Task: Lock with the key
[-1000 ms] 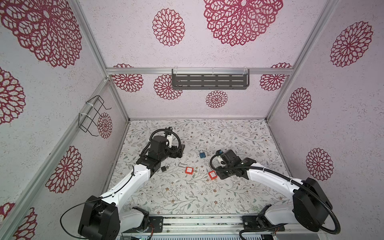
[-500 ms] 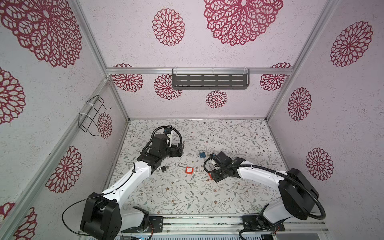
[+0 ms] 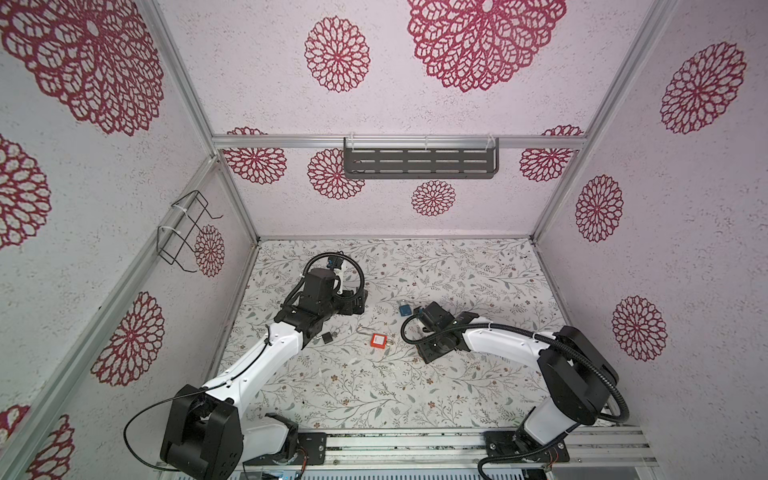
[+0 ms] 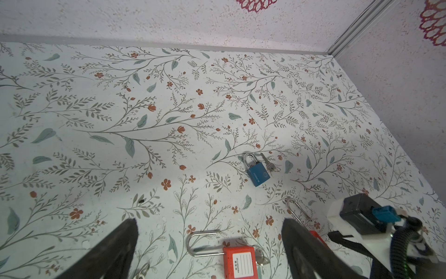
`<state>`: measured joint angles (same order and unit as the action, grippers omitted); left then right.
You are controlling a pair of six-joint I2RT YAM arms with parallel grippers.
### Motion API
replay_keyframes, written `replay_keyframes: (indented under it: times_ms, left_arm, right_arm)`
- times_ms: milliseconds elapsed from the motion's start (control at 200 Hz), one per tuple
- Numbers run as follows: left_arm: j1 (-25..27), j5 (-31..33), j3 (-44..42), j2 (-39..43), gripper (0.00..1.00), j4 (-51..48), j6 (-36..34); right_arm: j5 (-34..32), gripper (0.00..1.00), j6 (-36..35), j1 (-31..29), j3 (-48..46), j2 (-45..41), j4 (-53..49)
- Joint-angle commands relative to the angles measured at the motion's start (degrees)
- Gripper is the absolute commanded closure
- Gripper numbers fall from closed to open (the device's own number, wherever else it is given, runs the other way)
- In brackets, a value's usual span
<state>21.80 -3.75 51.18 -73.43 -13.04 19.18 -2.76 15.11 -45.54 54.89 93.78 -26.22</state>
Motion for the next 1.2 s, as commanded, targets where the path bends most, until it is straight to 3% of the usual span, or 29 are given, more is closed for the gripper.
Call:
replay_keyframes:
  times_ms: [0,666,891,1051,1106,1191]
  left_arm:
    - [-0.10,0.36,0.76,-0.31,0.03,-0.62,-0.11]
    - [-0.03,-1.78,1.60,-1.36,0.00,-1.79,-0.81]
    - [-0.04,-2.03,1.98,-1.28,0.03,-2.16,-1.10]
    - [-0.07,-4.26,3.49,-1.10,0.04,-3.22,-6.05]
    - [-0.05,-5.58,4.29,-1.11,0.00,-3.42,-9.32]
    - [-0.09,-6.82,5.46,-0.88,0.03,-2.76,-14.81]
  right_arm:
    - [-0.41,0.36,0.44,-0.25,2.22,0.65,-1.57]
    - [0.81,0.49,-0.96,-0.17,3.95,5.18,-2.38]
    - [0.81,0.66,-2.50,-0.30,4.85,3.68,-3.22]
    - [1.66,0.74,-8.13,-0.42,6.59,-2.34,-5.69]
    - [3.11,0.75,-11.28,-0.39,7.50,-4.96,-6.82]
    - [4.45,0.76,-16.35,-0.35,9.08,-9.00,-9.19]
